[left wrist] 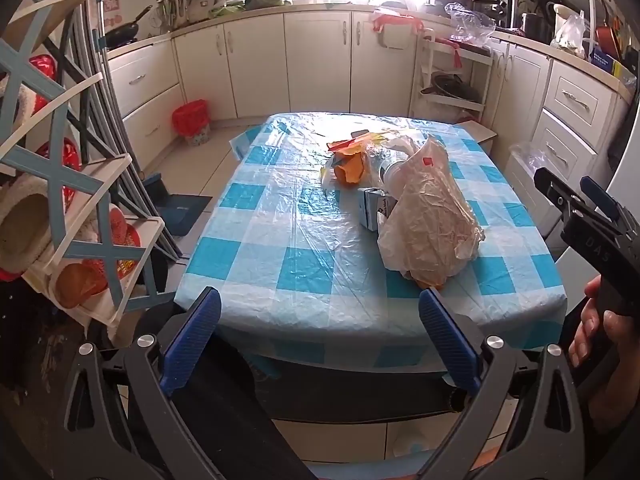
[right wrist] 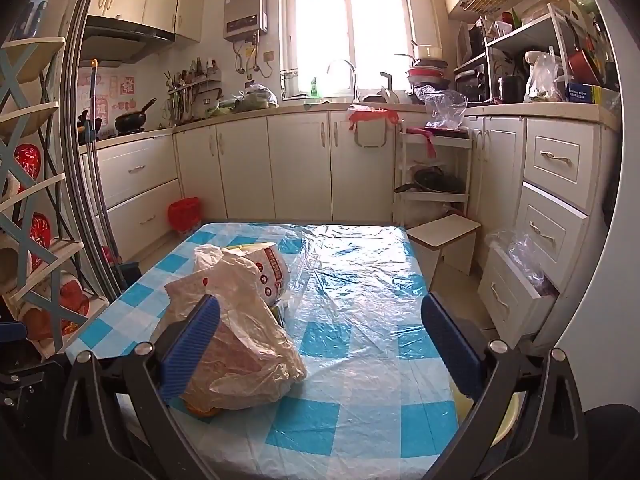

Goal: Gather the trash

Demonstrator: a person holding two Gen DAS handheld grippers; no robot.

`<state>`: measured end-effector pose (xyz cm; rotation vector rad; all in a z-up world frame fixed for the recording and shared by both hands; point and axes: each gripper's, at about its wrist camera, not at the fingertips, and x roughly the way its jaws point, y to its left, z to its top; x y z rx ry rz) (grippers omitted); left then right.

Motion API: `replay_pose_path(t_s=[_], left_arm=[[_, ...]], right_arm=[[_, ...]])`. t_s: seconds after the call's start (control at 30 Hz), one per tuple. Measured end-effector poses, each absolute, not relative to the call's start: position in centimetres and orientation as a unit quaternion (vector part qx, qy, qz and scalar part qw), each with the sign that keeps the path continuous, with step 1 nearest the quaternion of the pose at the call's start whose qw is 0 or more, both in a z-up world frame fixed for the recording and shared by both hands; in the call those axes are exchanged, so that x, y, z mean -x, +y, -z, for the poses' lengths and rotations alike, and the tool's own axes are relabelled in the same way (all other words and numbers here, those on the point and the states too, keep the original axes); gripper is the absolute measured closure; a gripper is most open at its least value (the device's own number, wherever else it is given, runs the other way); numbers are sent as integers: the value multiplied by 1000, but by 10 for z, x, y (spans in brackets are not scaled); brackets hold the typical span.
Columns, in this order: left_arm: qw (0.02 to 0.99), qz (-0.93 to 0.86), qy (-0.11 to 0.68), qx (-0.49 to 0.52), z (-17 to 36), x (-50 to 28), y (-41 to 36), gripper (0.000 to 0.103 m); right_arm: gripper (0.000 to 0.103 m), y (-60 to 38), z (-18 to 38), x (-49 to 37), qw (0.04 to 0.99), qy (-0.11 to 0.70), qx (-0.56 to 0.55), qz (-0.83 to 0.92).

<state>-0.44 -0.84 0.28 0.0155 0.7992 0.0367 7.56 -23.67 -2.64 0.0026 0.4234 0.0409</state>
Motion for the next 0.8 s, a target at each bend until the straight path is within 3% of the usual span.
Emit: replay_pose_path(t_s=[0.8], left_arm=[[919,-19,394,-11,1,4,-8,8]], right_arm=[[6,-238,23,-72,977,212,0,-19]])
